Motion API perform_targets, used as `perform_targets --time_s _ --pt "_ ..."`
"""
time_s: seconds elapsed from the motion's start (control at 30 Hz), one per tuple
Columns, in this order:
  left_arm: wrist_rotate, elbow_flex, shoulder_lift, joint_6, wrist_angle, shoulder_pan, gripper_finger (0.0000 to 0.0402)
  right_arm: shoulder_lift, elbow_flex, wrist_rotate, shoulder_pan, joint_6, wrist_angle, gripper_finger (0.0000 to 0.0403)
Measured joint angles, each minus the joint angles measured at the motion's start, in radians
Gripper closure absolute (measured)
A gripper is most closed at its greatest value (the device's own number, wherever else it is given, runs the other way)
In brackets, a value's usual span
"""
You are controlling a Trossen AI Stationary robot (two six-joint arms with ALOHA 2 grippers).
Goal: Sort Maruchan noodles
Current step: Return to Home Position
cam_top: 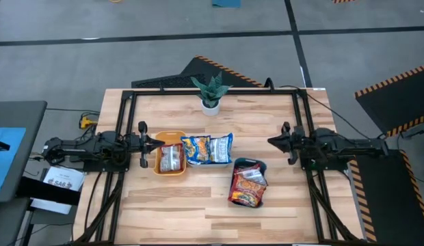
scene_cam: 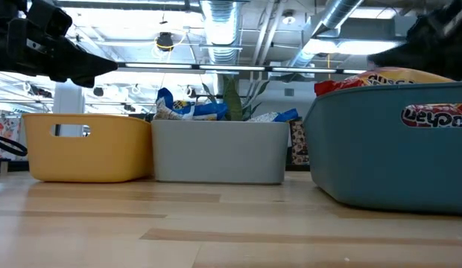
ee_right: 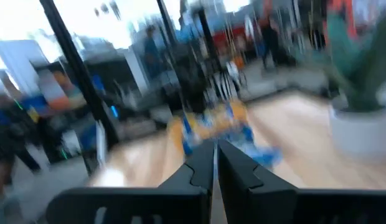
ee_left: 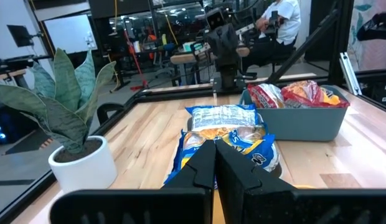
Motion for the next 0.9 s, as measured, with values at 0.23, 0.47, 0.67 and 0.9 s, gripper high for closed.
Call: perform_targets --time_s 0.23,0.47,0.67,0.9 --pt "0.0 -0.001 -0.002 0.0 0.0 0.0 0.0401 -0.001 0.0 0.003 0.002 0.0 -0.028 0.0359" --pt "0.001 -0.001 0.0 0.0 0.001 0.0 0.0401 -0.001 0.0 0.002 0.001 0.0 -0.072 0.0359" --pt "0.001 -0.002 -0.002 0.0 0.0 0.0 0.0401 -0.001 0.0 -0.002 0.001 0.001 -0.08 0.0359" --pt "0.0 -0.003 -0.002 0.0 0.0 0.019 0.0401 -0.001 0.0 -0.002 0.001 0.001 -0.079 0.0359"
